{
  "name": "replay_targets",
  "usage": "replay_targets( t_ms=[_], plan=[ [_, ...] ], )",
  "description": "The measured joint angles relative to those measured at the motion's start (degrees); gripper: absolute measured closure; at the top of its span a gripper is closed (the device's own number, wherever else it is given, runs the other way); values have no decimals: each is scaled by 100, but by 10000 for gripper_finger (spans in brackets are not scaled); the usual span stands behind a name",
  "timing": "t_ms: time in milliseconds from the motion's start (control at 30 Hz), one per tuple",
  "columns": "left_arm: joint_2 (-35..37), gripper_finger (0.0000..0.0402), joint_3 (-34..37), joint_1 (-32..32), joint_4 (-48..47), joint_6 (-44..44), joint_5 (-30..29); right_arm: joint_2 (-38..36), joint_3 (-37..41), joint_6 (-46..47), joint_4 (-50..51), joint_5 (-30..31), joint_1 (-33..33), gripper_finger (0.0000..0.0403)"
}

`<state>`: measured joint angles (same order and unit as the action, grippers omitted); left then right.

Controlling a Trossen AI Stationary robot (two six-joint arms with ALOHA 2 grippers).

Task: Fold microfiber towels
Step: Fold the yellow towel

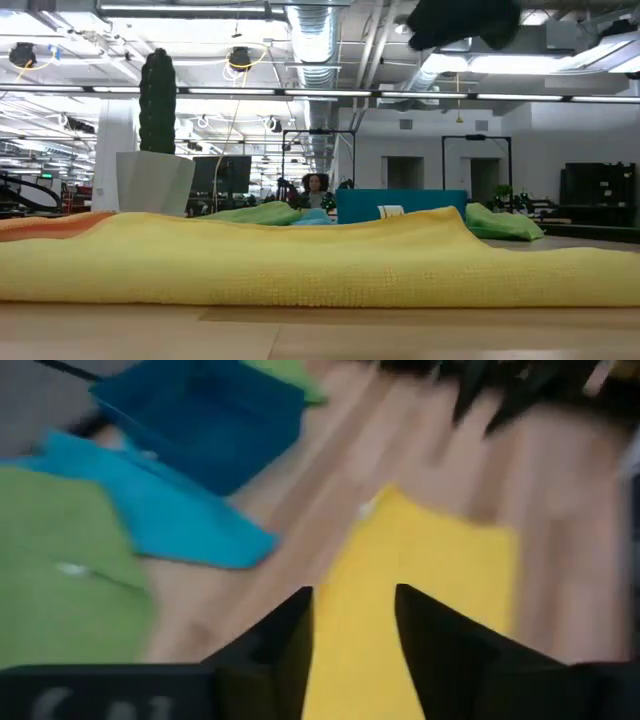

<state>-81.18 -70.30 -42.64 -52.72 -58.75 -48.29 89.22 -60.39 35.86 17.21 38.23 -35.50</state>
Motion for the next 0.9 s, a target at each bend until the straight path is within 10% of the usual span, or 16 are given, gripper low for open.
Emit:
replay_targets(
  t_ms=[300,900],
  plan=[
    [-390,394,2261,-706,4722,61,238,1313,711,1006,-2551,242,-865,337],
    [-2421,401,2055,-751,4871,-795,1343,2619,678,2586,-2426,-13,-1168,385]
  ],
)
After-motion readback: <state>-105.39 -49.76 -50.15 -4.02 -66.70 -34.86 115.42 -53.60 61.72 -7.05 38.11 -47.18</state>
